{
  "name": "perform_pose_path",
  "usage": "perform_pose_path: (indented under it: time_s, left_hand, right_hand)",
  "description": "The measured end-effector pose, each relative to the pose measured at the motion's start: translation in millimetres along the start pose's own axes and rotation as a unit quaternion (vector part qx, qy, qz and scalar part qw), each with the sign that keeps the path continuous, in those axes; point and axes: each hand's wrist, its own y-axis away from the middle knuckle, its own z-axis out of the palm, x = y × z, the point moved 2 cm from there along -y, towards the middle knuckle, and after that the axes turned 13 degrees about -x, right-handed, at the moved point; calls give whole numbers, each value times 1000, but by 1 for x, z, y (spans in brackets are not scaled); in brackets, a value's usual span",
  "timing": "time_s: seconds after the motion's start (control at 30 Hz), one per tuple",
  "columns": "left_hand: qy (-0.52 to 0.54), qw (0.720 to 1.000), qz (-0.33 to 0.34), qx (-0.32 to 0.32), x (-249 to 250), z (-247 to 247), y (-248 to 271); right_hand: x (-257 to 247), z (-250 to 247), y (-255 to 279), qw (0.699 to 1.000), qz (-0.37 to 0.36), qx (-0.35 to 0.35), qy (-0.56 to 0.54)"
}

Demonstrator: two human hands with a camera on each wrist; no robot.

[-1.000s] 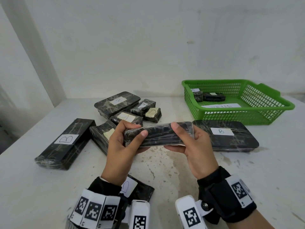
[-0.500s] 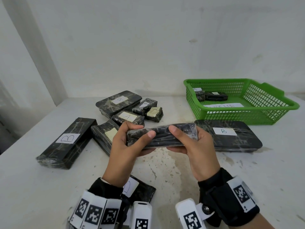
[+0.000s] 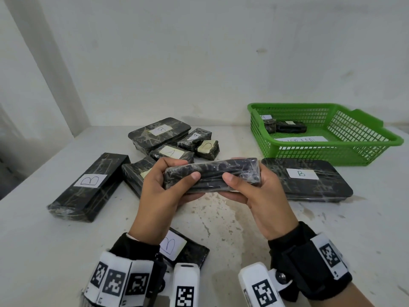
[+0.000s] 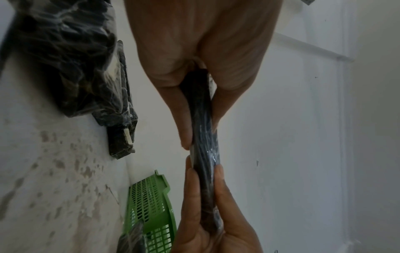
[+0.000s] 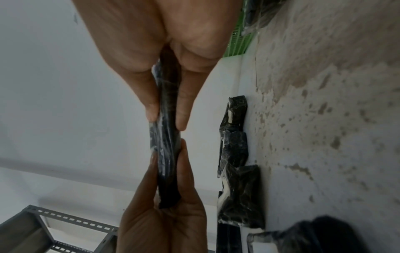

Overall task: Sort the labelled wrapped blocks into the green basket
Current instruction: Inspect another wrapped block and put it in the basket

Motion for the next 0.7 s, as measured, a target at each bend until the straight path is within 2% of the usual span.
perform_pose_path:
  time_s: [0.17, 0.27, 0.37, 0.47, 0.57, 0.7]
  left_hand:
    - [8, 1000, 19, 12, 1, 0, 1]
    - [52, 998, 26, 10, 5, -2, -1]
    - [96, 995, 29, -6, 4, -3, -2]
    - [78, 996, 38, -9, 0, -3, -2]
    - [68, 996, 54, -9, -2, -5, -3]
    - [67, 995, 63, -29, -5, -8, -4]
  right_hand:
    - [3, 1, -1, 999, 6, -14, -33]
    - [0, 1, -2, 997, -4, -46, -68]
    - [1, 0, -2, 996, -20, -50, -68]
    - [3, -1, -3, 997, -25, -49, -51]
    - [0, -2, -3, 998, 1, -57, -26]
    - [-8, -4, -4, 995, 23, -62, -72]
